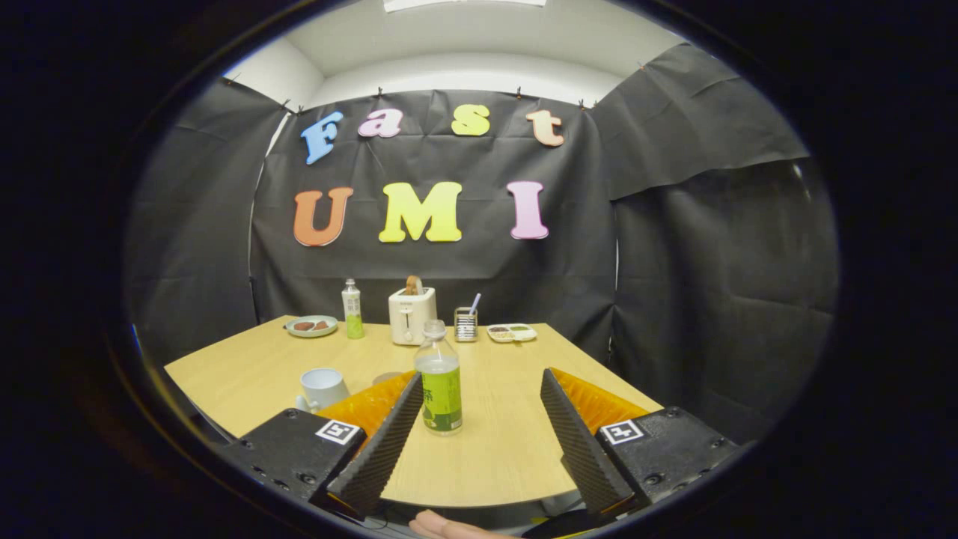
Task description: Take the bottle from table, then pour the juice into the cup, finally place the bottle on the coaster
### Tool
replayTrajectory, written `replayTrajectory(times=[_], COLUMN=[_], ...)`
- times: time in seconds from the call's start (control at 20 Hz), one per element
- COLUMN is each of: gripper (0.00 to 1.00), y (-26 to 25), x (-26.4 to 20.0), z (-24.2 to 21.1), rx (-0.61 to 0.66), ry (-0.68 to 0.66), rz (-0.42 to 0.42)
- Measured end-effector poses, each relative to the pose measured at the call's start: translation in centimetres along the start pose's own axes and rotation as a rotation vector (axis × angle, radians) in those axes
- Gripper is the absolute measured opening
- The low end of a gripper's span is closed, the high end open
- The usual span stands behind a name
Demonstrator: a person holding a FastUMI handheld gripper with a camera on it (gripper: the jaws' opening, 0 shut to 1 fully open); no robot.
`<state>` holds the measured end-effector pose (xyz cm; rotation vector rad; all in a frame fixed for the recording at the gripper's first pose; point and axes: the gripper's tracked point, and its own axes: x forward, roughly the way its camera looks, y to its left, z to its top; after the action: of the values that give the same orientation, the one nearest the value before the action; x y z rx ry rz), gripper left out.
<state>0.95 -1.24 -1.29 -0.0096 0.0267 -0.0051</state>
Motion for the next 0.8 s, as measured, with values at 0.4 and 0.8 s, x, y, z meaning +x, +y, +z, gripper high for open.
replayTrajectory(times=[0.4,0.8], gripper=[1.00,1.00], y=[1.0,3.1], x=[2.7,7.9], z=[-1.5,-3.8], rx=[-0.014,-0.057], ry=[-0.012,-0.021], rz=[0.032,0.091])
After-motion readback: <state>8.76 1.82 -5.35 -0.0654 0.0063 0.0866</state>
